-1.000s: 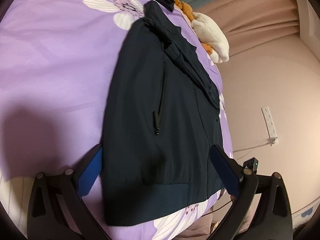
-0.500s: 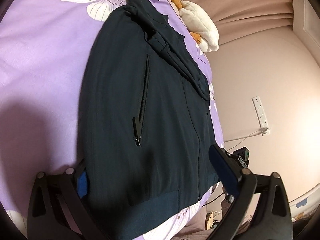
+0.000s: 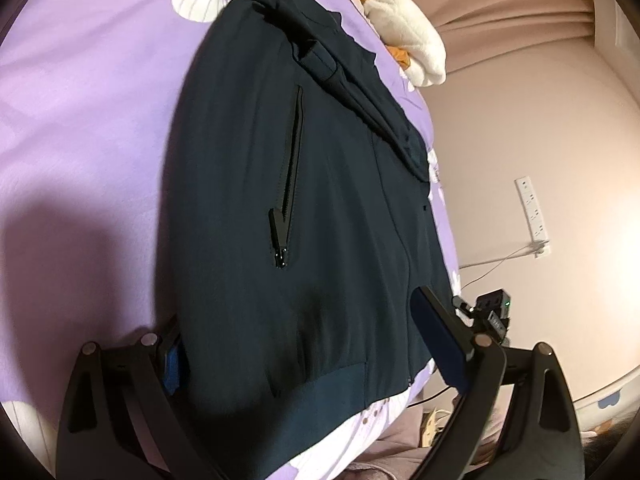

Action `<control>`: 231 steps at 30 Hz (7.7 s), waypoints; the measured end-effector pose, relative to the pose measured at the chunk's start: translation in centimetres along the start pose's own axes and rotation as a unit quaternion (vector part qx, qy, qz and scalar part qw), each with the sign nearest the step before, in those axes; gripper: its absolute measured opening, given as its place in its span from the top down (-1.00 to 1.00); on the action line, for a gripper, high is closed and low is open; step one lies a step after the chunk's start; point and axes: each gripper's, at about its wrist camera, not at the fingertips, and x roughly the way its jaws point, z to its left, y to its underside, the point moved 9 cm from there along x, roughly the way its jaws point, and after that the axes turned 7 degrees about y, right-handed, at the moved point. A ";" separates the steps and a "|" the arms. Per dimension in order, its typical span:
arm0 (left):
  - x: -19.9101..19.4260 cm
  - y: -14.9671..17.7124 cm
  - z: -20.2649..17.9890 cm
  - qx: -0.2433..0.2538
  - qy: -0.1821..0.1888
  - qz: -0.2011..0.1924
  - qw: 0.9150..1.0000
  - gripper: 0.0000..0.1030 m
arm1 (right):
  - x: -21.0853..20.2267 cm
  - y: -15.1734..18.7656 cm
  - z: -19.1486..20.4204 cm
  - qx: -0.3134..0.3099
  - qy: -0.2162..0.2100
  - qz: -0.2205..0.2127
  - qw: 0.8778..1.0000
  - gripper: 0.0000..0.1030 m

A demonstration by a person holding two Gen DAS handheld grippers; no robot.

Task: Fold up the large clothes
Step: 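Grasp the jacket hem with the left tool while the right tool grasps the hem edge, then lift the hem with both tools and fold it toward the collar, then carry the held hem over toward the collar with both tools, then lower the hem onto the collar and open both tools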

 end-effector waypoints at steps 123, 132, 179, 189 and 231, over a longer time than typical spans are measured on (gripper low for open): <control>-10.4 3.4 -11.0 0.055 0.061 -0.141 0.987 0.81 | -11.8 -0.5 12.5 -0.185 -0.131 -0.134 0.965 0.75; -11.4 0.8 -10.7 0.046 0.064 -0.159 0.984 0.81 | -11.8 -2.2 12.4 -0.156 -0.140 -0.141 0.968 0.75; -7.3 -15.2 -7.5 0.035 0.007 -0.183 0.982 0.81 | -4.9 -13.9 12.5 -0.099 -0.086 -0.179 0.975 0.75; -4.3 -19.1 -4.0 -0.017 -0.003 -0.173 0.985 0.81 | -1.6 -17.6 9.8 -0.057 -0.040 -0.173 0.982 0.75; 4.9 -32.2 3.4 -0.120 -0.047 -0.166 0.978 0.85 | 11.0 -27.7 4.4 0.069 0.029 -0.098 0.992 0.75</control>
